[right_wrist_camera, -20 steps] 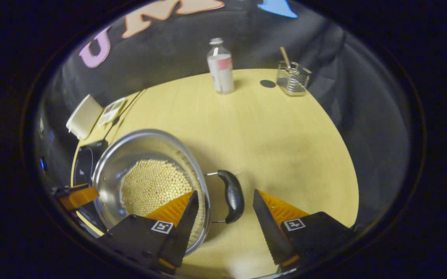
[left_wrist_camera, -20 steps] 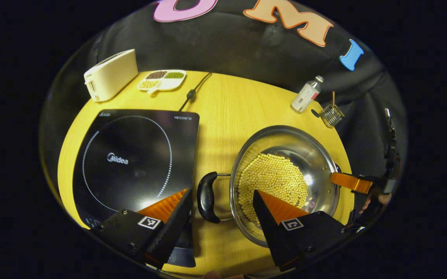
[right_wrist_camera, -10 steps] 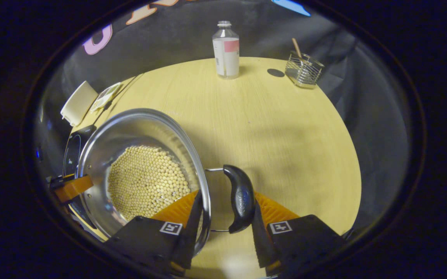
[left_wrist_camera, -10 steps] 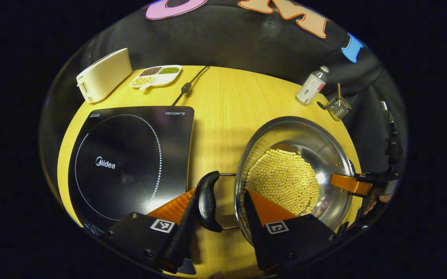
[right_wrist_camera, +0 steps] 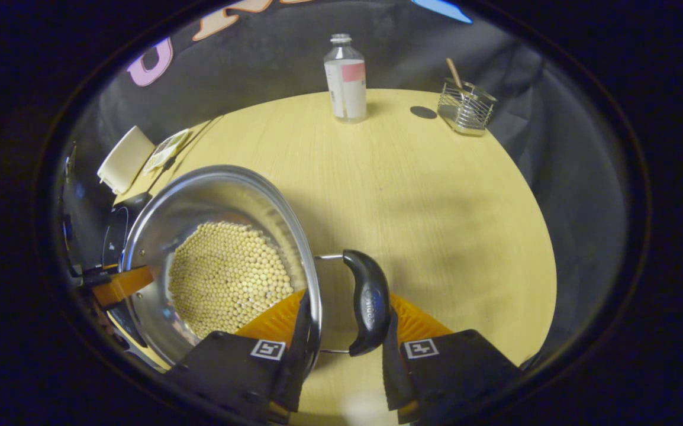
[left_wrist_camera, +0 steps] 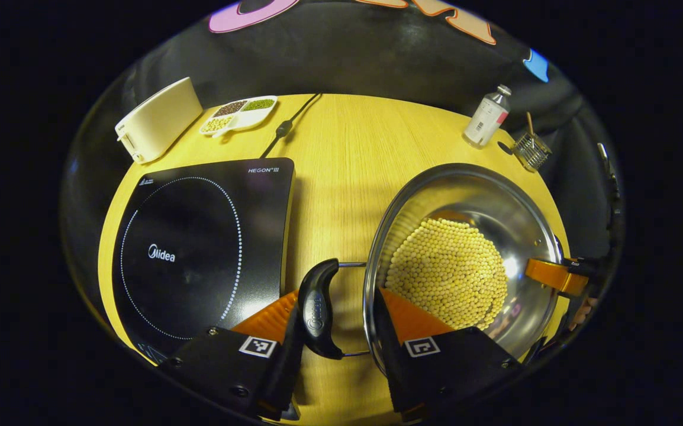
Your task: First push the handle of the pot to place it horizontally, then grasp the pot with both hands and set it on the induction cooktop.
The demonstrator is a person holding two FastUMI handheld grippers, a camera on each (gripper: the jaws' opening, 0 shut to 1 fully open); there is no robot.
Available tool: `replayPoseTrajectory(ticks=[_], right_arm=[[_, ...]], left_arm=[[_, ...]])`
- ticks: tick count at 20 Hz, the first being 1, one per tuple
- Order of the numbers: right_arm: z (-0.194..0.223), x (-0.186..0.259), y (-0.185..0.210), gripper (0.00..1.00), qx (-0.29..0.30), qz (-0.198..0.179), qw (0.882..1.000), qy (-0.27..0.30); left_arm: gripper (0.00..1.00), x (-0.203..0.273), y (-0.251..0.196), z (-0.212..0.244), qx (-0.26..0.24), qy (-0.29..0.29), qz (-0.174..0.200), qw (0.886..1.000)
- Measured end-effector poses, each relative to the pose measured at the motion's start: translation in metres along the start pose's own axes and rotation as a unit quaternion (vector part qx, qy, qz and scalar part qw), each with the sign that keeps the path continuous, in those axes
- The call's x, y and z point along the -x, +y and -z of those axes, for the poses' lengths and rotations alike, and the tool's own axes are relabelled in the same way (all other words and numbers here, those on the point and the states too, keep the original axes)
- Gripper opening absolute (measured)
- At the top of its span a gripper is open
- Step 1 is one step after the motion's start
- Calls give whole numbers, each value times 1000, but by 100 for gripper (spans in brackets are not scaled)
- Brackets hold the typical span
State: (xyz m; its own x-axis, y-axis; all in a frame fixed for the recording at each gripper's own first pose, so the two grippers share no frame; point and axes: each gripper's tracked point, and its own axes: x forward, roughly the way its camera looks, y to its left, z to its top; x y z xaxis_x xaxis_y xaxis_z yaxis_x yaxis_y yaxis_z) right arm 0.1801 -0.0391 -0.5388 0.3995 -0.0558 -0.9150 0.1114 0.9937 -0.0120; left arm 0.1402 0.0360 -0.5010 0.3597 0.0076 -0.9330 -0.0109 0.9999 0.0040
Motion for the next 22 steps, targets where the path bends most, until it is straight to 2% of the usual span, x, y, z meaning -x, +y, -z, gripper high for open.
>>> replayPoseTrajectory(ticks=[1,2,4,7,8,9,10,11,12,13,14,15,16,17,20,21,22], right_arm=[[0,1,0,54,-5,0,1000,3],[0,-4,1,58,-14,0,1000,2],[-5,6,1,48,-17,-3,1000,-6],[-12,10,-1,48,-7,-11,1000,-14],[-14,11,-1,44,-6,-14,1000,-15],[-14,9,1,48,-3,-16,1000,-15],[-16,8,1,48,-1,-20,1000,-17],[-15,5,0,44,-2,-24,1000,-20],[-15,4,0,49,-6,-28,999,-20],[-12,4,0,44,-8,-33,999,-21],[-12,4,1,48,-8,-38,999,-23],[-11,3,1,44,-4,-43,999,-27],[-11,3,1,48,-2,-49,998,-29],[-13,4,0,44,-2,-54,998,-33],[-16,2,-2,44,10,-74,996,-50],[-14,1,-3,48,11,-81,995,-55],[-13,2,-4,44,9,-87,995,-57]], left_arm=[[64,-1,-1,0,-2,-5,5,1000],[63,-2,-1,-1,-1,-11,6,1000],[63,-2,0,-1,21,-1,8,1000],[58,8,-8,21,108,44,29,993],[58,13,-8,25,110,43,32,992],[60,18,-9,27,106,37,31,993],[57,23,-9,28,102,29,29,994],[57,28,-10,28,98,21,28,995],[60,33,-11,28,97,15,28,995],[57,38,-11,29,95,11,26,995],[57,43,-11,30,94,7,25,995],[57,49,-11,32,96,1,22,995],[57,54,-10,35,98,-1,20,995],[57,60,-10,38,102,-4,16,995],[57,84,-6,46,101,-27,-1,994],[57,92,-4,48,100,-35,-6,994],[57,99,-3,51,98,-41,-9,994]])
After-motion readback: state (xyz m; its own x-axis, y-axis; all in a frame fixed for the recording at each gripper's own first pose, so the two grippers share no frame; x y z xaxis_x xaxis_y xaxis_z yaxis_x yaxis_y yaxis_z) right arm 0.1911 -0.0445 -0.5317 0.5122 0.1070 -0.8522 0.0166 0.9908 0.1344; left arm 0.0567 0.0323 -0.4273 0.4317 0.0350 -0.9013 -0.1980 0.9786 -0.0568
